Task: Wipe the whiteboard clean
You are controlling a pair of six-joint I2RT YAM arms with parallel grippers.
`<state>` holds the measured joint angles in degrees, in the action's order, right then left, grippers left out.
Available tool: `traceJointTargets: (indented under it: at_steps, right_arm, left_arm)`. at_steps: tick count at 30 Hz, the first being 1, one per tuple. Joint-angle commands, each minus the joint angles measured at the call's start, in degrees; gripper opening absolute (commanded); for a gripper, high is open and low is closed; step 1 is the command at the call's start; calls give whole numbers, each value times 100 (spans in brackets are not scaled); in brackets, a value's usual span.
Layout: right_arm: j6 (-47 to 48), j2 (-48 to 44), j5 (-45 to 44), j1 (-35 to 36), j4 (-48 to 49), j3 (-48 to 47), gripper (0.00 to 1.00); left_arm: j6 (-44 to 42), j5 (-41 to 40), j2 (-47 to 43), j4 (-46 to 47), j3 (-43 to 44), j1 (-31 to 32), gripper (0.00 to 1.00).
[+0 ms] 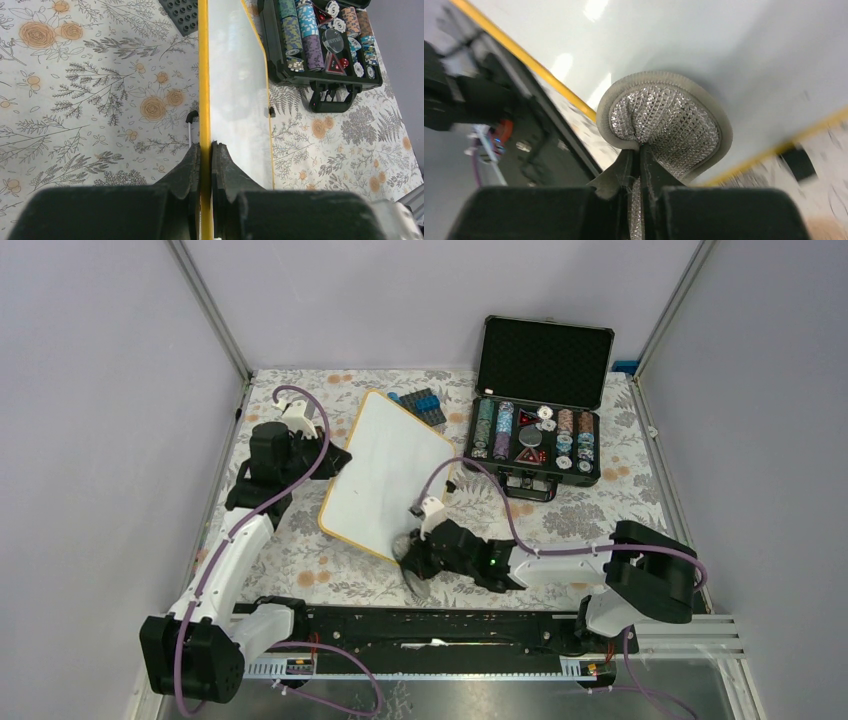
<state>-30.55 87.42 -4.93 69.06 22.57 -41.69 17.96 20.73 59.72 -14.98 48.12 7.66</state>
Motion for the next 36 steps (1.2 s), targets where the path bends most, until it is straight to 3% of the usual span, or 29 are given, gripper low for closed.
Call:
traceJointTargets:
  at_steps: [1, 7, 16, 22, 27, 36]
  right_arm:
    - [-388, 170, -465, 90, -1284, 815, 0]
    - [218, 96, -702, 237, -1826, -384, 0]
    - [887, 909, 348, 395, -1511, -2742, 0]
    - [1002, 1191, 599, 438, -1326, -3297, 0]
    - [853, 1144, 234, 342, -1341, -2770, 0]
    - [-125, 318, -56, 77, -1198, 31, 0]
  left_arm:
    - [-275, 517, 22, -734, -198, 267, 0]
    - [-275, 511, 15, -728, -204, 271, 0]
    - [-266, 405, -13, -725, -87, 284, 0]
    - [-266, 381, 29, -726, -216, 289, 0]
    - [-266, 367, 21, -733, -221, 297, 0]
    - [-266, 392, -29, -725, -215, 313, 0]
